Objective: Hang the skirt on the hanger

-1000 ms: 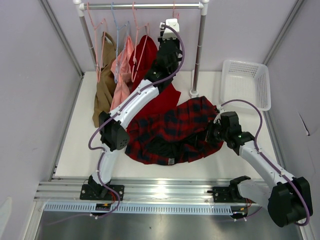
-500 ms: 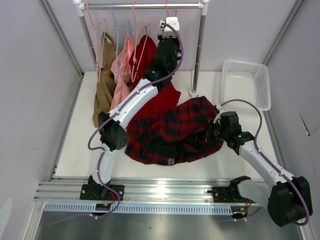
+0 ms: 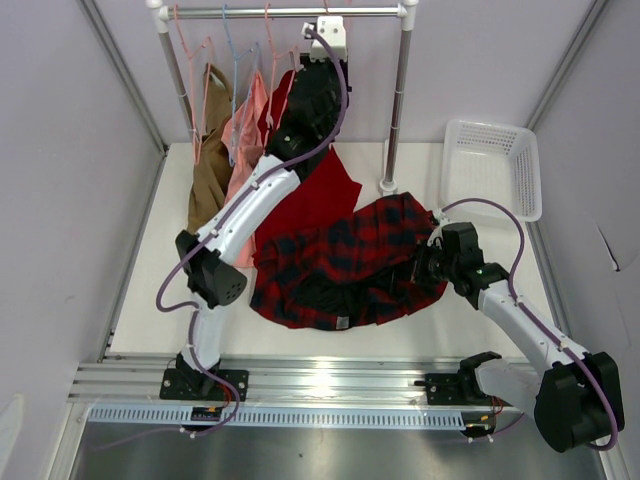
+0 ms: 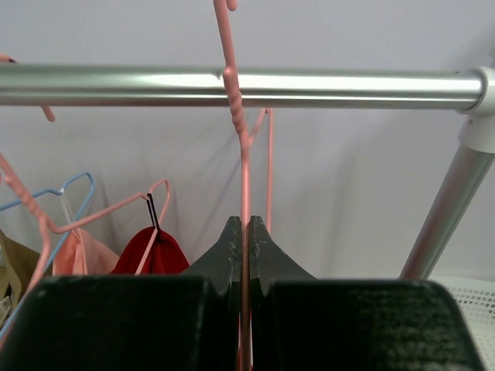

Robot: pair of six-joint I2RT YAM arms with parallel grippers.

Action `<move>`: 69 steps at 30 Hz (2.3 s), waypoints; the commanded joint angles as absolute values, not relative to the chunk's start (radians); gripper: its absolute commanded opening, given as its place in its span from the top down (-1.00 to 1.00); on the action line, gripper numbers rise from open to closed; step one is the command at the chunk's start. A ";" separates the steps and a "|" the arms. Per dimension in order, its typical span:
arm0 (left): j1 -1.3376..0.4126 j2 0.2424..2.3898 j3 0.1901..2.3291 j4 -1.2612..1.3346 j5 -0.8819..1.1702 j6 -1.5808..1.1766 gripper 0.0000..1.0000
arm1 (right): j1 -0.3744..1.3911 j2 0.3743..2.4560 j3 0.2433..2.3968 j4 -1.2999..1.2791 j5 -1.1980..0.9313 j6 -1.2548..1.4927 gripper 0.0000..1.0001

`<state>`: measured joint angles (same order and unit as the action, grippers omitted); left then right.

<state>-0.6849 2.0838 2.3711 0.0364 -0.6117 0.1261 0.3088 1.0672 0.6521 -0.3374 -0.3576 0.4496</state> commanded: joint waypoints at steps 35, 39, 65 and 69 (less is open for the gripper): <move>-0.667 0.974 1.256 -0.408 0.234 -0.037 1.00 | 0.296 1.109 0.747 -0.383 -0.359 0.428 1.00; -0.672 0.871 1.140 -0.449 0.353 -0.066 1.00 | 0.296 1.094 0.762 -0.423 -0.338 0.437 0.94; -0.752 0.965 0.879 -0.310 0.347 -0.184 1.00 | 0.339 1.045 0.729 -0.546 -0.089 0.528 0.26; -0.752 0.947 0.879 -0.293 0.388 -0.196 1.00 | 0.339 1.086 0.733 -0.534 -0.055 0.528 0.41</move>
